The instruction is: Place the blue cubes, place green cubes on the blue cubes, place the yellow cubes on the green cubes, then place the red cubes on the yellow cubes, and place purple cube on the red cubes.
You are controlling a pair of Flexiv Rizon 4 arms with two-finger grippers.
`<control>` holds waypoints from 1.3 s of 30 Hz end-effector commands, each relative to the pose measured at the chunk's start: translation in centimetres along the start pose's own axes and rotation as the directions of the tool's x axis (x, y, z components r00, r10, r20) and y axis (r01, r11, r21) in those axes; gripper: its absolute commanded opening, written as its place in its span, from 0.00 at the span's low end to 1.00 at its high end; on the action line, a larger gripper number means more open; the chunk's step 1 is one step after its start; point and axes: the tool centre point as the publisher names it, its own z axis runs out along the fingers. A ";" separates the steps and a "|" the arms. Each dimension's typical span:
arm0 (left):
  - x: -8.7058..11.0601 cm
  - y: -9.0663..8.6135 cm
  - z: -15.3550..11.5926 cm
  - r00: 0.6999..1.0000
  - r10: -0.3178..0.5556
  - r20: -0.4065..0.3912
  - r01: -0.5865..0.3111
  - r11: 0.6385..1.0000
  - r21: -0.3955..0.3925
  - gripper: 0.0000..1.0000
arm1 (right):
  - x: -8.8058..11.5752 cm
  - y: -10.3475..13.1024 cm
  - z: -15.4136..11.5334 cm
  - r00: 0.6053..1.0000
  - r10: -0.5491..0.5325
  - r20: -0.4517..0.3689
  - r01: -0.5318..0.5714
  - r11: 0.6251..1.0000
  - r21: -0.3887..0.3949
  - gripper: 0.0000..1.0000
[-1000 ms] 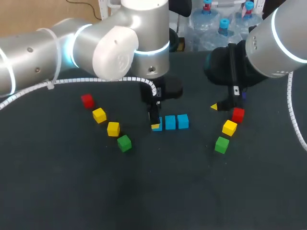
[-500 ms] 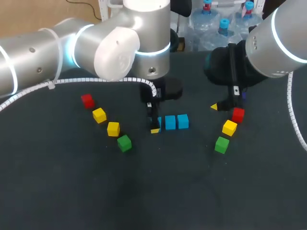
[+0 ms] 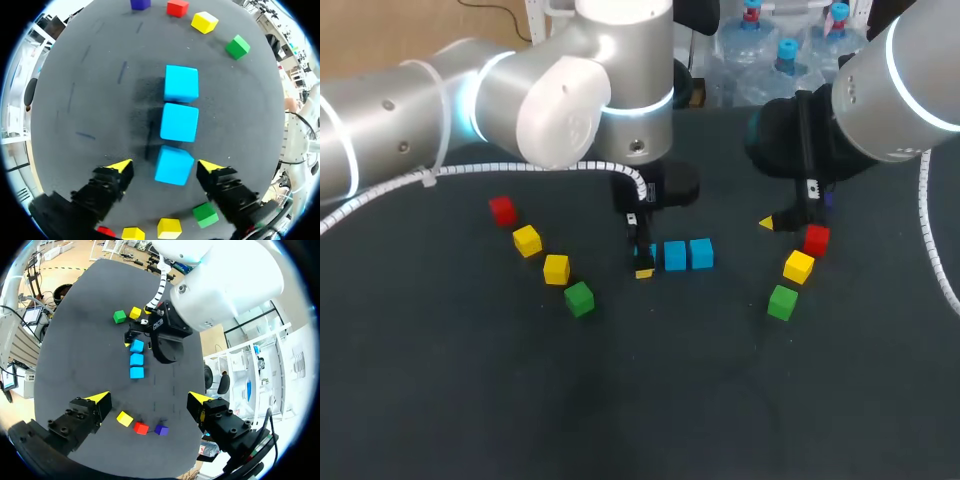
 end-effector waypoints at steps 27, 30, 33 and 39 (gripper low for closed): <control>-0.2 0.1 0.2 1.000 0.013 -0.004 -0.013 1.000 0.000 0.29 | 0.0 0.2 0.1 1.000 0.002 -0.001 -0.002 1.000 0.007 1.00; -0.2 0.1 0.2 1.000 0.016 -0.004 -0.016 1.000 -0.001 0.31 | 0.0 0.2 0.1 1.000 0.002 -0.001 -0.002 1.000 0.007 1.00; -0.2 0.1 0.2 1.000 0.015 -0.006 -0.015 1.000 0.000 0.32 | 0.0 0.2 0.1 1.000 0.002 -0.001 -0.002 1.000 0.007 1.00; -0.2 0.1 0.3 1.000 0.018 -0.010 -0.018 1.000 0.006 0.36 | 0.0 0.2 0.1 1.000 0.002 -0.001 -0.002 1.000 0.007 1.00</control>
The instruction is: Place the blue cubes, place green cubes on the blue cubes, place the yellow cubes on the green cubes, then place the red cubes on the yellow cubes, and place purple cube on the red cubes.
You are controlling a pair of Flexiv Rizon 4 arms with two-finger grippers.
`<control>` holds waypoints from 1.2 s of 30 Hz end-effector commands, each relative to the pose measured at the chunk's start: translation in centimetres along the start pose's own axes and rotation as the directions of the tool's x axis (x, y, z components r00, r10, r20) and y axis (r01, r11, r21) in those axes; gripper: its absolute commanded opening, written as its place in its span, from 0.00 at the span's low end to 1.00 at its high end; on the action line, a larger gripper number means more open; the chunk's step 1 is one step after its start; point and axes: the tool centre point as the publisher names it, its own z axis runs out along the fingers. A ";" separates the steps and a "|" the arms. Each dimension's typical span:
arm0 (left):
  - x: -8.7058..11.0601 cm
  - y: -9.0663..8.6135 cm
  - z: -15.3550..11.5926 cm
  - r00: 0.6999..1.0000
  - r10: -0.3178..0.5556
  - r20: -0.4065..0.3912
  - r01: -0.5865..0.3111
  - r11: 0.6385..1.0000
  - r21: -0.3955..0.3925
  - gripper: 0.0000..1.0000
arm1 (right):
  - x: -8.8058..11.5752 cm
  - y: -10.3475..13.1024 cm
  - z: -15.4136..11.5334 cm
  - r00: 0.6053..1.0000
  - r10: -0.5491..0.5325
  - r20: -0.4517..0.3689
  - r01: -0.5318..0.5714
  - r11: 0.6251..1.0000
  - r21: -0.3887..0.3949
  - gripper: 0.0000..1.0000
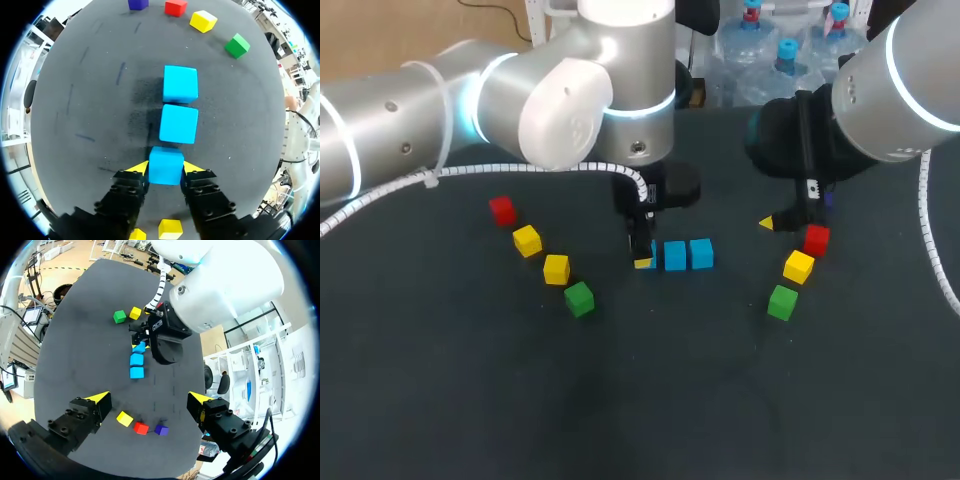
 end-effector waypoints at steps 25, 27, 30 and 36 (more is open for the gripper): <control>-0.2 0.4 0.2 1.000 0.017 -0.004 -0.017 1.000 0.010 0.78 | 0.0 0.2 0.1 1.000 0.002 -0.001 -0.002 1.000 0.007 1.00; -0.3 0.4 0.1 1.000 0.019 -0.001 -0.019 1.000 0.010 0.77 | 0.0 0.2 0.1 1.000 0.002 -0.001 -0.002 1.000 0.007 1.00; -0.4 0.4 0.0 1.000 0.019 0.005 -0.019 1.000 0.012 0.63 | 0.0 0.2 0.1 1.000 0.002 -0.001 -0.002 1.000 0.007 1.00; -0.5 0.3 0.0 1.000 0.023 0.011 -0.024 1.000 0.018 0.29 | 0.0 0.2 0.1 1.000 0.002 -0.001 -0.002 1.000 0.007 1.00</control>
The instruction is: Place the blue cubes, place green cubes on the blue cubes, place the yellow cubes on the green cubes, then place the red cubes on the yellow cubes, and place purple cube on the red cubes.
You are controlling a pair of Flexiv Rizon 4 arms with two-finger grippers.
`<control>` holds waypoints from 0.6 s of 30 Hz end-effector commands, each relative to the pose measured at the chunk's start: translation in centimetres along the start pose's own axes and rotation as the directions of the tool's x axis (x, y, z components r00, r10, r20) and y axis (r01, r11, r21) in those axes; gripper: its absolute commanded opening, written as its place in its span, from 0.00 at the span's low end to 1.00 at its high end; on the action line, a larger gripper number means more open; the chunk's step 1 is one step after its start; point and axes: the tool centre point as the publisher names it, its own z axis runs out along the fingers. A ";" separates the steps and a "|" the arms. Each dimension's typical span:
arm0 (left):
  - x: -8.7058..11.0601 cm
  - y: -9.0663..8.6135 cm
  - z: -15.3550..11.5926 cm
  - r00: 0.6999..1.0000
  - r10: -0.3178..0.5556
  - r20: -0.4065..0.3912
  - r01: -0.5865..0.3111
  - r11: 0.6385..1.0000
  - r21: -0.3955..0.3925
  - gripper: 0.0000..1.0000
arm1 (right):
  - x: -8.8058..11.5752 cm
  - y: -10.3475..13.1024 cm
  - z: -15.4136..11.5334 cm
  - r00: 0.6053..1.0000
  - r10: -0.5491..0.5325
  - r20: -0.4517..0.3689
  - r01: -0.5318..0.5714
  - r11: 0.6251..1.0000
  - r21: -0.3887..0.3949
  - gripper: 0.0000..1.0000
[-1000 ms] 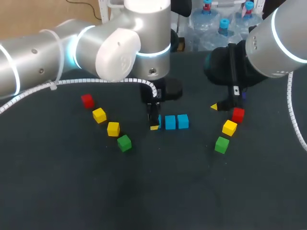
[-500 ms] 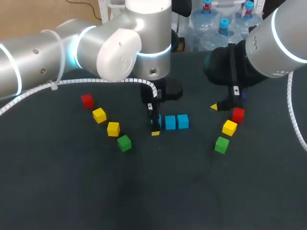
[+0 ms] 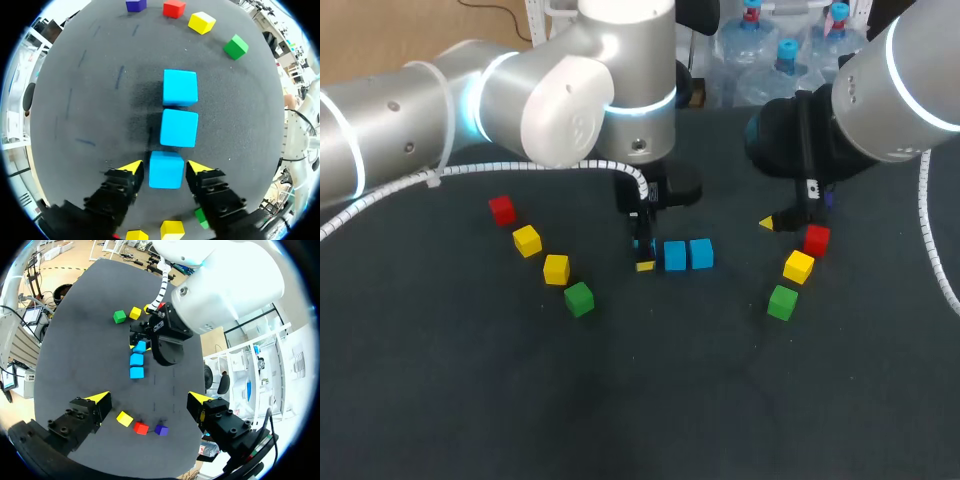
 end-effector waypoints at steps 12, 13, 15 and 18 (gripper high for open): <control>0.0 0.0 0.2 1.000 0.022 0.001 -0.022 0.999 0.026 0.00 | 0.0 0.2 0.1 1.000 0.002 -0.001 -0.002 1.000 0.007 1.00; 0.0 -0.1 0.2 1.000 0.023 0.002 -0.023 0.999 0.027 0.00 | 0.0 0.2 0.1 1.000 0.002 -0.001 -0.002 1.000 0.007 1.00; 0.0 -0.2 0.1 1.000 0.029 0.009 -0.029 0.999 0.030 0.00 | 0.0 0.2 0.1 1.000 0.002 -0.001 -0.002 1.000 0.007 1.00; -0.1 -0.4 0.1 0.998 0.050 0.033 -0.051 0.998 0.039 0.00 | 0.0 0.2 0.1 1.000 0.002 -0.001 -0.002 1.000 0.007 1.00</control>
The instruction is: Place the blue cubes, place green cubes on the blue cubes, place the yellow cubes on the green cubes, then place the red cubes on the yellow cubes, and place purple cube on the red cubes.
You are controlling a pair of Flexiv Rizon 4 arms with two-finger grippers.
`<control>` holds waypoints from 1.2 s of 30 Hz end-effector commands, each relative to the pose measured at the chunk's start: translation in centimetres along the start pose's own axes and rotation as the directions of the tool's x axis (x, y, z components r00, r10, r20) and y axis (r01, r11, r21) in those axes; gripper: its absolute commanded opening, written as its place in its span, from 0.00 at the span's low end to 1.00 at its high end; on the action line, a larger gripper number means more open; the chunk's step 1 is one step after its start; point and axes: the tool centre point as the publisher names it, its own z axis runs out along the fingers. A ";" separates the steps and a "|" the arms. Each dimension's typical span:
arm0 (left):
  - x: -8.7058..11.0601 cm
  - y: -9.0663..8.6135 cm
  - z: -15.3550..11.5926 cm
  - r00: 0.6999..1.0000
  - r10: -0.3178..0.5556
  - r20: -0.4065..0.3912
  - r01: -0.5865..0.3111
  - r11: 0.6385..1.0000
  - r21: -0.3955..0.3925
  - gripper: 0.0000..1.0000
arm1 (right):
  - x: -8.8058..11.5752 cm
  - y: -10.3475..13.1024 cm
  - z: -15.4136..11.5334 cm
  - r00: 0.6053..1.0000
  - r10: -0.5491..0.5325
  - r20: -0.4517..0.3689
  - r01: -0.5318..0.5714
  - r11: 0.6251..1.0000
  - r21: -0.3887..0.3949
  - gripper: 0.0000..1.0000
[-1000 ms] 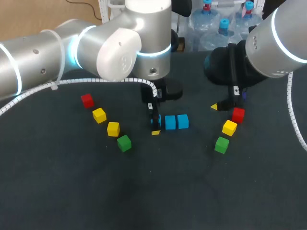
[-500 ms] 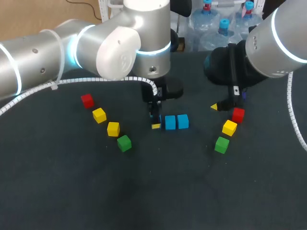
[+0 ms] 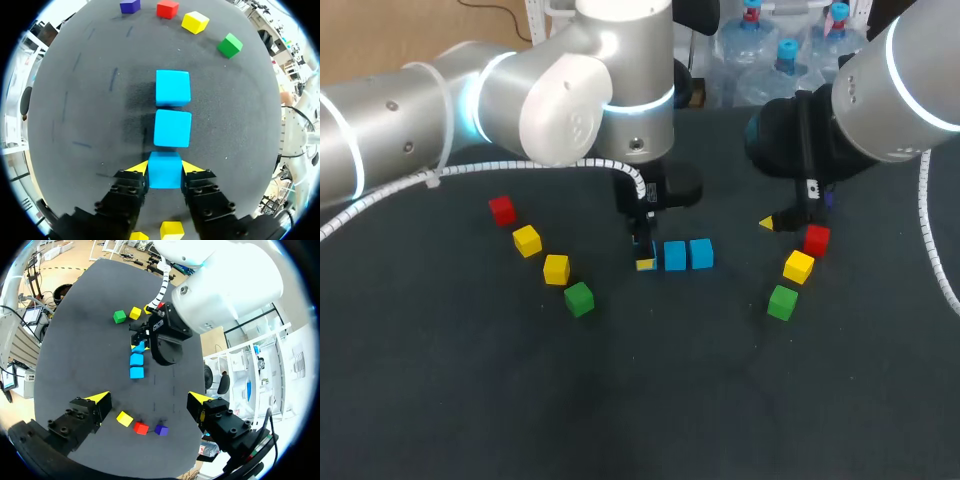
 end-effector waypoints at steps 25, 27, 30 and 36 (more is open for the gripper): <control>-0.2 0.1 0.1 0.996 0.093 -0.011 -0.093 0.995 0.032 0.00 | 0.0 0.2 0.1 1.000 0.002 -0.001 -0.002 1.000 0.007 1.00; -0.4 0.0 0.0 0.995 0.098 -0.015 -0.098 0.995 0.034 0.00 | 0.0 0.2 0.1 1.000 0.002 -0.001 -0.002 1.000 0.007 1.00; -0.6 0.0 0.0 0.994 0.106 -0.023 -0.105 0.994 0.032 0.00 | 0.0 0.2 0.1 1.000 0.002 -0.001 -0.002 1.000 0.007 1.00; -0.8 0.0 0.0 0.993 0.114 -0.032 -0.113 0.993 0.033 0.00 | 0.0 0.2 0.1 1.000 0.002 -0.001 -0.002 1.000 0.007 1.00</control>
